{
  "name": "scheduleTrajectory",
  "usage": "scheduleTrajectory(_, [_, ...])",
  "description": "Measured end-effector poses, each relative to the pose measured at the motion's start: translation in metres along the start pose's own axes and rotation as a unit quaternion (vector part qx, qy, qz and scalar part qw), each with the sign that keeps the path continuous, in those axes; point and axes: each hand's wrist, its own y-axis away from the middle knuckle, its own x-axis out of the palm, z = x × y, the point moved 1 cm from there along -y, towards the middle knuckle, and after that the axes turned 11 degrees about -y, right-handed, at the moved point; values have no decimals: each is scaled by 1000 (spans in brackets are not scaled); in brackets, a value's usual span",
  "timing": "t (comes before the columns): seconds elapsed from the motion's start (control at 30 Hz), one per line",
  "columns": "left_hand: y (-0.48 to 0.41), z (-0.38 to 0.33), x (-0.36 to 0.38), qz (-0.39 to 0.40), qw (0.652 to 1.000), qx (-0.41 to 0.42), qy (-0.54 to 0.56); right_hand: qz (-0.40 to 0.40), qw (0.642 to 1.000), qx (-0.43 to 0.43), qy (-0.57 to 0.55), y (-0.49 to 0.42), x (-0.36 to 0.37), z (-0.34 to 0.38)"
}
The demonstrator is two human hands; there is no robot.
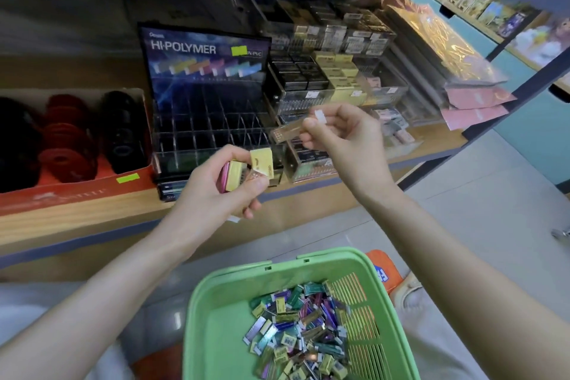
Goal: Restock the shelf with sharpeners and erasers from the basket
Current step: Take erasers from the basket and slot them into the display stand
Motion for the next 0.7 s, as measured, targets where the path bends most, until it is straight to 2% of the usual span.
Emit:
scheduleTrajectory(0.17, [16,5,-37,-63,998,-11,-8,37,998,-39,35,-23,63,-2])
scheduleTrajectory(0.3, [26,3,-61,-102,995,-15,-1,32,991,-96,84,-40,110,-4])
scheduleTrajectory(0.47, [33,5,-86,-140,989,-38,-3,49,984,-112,126,-50,149,-14])
scheduleTrajectory(0.6, [33,7,-99,-158,987,-39,2,85,965,-131,212,-56,161,-26])
scheduleTrajectory(0.7, [34,6,-105,-160,986,-36,11,129,933,-166,292,-69,165,-27])
